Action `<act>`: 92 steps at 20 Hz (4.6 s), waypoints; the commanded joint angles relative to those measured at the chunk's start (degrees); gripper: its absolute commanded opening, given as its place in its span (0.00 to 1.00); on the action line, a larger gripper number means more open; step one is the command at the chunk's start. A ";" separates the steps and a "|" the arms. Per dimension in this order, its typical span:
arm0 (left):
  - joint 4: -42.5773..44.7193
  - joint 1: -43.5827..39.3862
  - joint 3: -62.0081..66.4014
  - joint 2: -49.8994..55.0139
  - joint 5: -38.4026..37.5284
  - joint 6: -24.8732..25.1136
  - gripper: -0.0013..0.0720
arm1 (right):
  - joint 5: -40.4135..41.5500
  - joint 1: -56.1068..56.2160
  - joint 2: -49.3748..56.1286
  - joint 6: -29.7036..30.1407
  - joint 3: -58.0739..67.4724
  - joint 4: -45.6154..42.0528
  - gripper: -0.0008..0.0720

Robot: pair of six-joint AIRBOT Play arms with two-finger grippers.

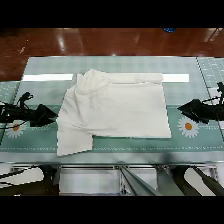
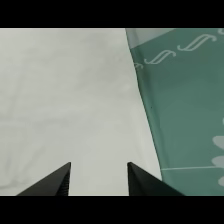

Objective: Fold the shirts.

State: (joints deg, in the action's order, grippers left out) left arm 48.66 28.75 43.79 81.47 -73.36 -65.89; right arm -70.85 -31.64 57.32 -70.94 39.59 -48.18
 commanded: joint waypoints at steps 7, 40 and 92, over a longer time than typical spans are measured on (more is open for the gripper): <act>-1.29 -6.60 1.51 3.72 2.05 0.31 0.05 | -0.50 -0.11 -0.04 -0.83 -0.02 -6.12 0.58; -30.58 -6.51 31.41 -12.41 5.27 0.72 0.05 | -2.05 14.91 6.86 -4.90 43.34 3.39 0.04; 10.62 -24.00 44.65 18.18 9.44 -23.52 0.05 | 6.93 14.45 42.21 -4.02 48.65 2.47 0.04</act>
State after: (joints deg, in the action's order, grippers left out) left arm 58.02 4.34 88.09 99.37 -56.42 -91.83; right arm -60.10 -16.82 98.54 -74.85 87.46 -42.54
